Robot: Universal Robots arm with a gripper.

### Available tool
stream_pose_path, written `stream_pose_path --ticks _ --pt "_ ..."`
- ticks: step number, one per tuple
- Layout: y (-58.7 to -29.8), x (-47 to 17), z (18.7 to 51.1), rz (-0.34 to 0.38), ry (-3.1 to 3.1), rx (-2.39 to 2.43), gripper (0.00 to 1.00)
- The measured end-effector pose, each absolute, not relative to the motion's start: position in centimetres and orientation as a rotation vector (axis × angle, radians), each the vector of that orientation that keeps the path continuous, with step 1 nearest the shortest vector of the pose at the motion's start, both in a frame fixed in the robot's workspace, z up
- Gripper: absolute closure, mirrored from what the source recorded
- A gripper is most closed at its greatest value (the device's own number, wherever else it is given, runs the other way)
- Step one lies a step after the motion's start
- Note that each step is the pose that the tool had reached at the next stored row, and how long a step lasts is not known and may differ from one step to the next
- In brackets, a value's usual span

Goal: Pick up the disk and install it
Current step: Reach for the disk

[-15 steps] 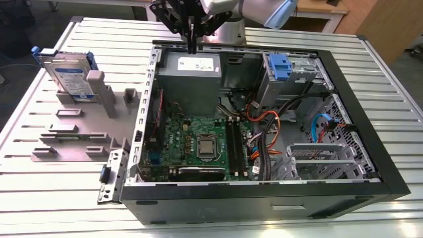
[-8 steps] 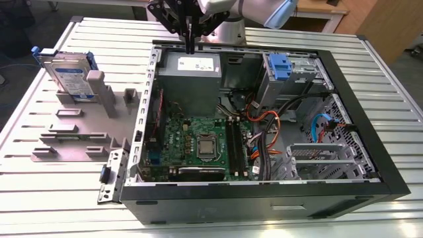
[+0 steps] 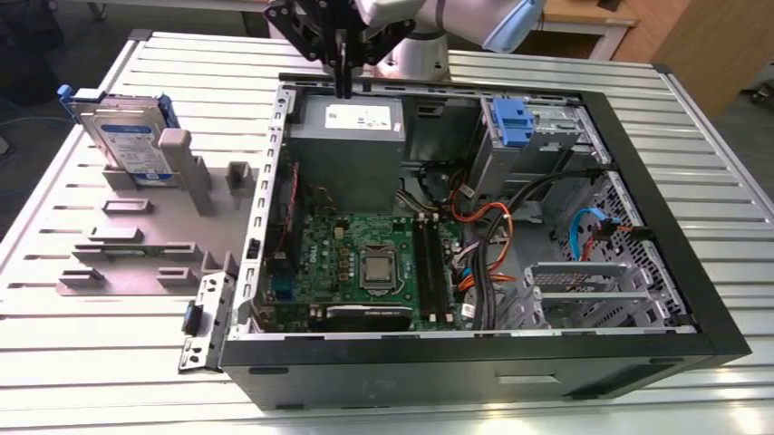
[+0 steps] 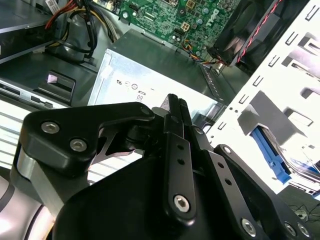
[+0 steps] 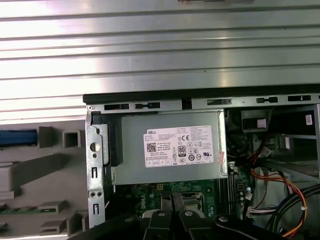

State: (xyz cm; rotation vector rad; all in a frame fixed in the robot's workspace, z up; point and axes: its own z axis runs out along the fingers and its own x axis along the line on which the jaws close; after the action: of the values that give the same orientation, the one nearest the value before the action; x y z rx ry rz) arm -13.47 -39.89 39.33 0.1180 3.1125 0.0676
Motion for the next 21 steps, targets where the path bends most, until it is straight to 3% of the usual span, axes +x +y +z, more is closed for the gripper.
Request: stream_pose_path --ticks 21 --pt "-39.9 -14.49 39.33 0.068 3.112 0.118 0.85"
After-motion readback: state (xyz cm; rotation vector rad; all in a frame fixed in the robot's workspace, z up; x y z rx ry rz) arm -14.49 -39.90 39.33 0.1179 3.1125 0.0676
